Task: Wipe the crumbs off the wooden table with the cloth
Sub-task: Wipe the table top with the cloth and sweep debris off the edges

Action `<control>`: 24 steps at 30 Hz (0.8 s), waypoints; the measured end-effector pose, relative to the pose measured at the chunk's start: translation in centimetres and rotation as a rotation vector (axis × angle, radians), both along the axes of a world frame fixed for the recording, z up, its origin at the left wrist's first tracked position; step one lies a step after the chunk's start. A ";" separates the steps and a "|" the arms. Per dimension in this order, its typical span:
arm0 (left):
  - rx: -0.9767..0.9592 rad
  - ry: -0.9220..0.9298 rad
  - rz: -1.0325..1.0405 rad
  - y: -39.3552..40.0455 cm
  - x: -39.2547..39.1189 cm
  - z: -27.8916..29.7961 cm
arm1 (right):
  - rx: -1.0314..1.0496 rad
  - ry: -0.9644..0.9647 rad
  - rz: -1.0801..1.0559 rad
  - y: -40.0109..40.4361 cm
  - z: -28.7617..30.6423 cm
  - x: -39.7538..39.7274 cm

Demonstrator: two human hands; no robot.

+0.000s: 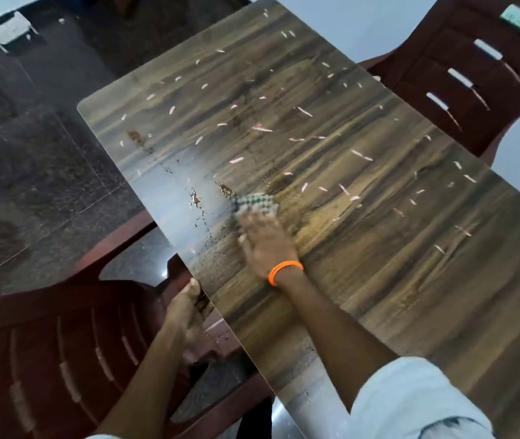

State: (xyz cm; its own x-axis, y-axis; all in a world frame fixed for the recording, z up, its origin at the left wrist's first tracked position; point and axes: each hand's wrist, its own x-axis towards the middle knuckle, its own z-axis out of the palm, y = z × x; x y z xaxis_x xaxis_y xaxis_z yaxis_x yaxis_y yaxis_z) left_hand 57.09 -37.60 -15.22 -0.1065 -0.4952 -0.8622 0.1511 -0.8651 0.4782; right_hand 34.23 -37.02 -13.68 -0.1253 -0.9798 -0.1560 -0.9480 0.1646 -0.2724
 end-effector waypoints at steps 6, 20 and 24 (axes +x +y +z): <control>0.032 -0.026 -0.088 -0.4 0.6 1.4 | -0.019 0.014 -0.289 0.6 -0.2 -2.1; 0.068 0.078 0.011 -1.4 1.0 0.3 | 0.014 -0.037 0.247 -5.8 -0.9 6.8; 0.040 0.063 0.078 -2.4 0.9 0.4 | -0.008 0.003 -0.057 -7.0 -0.9 -0.1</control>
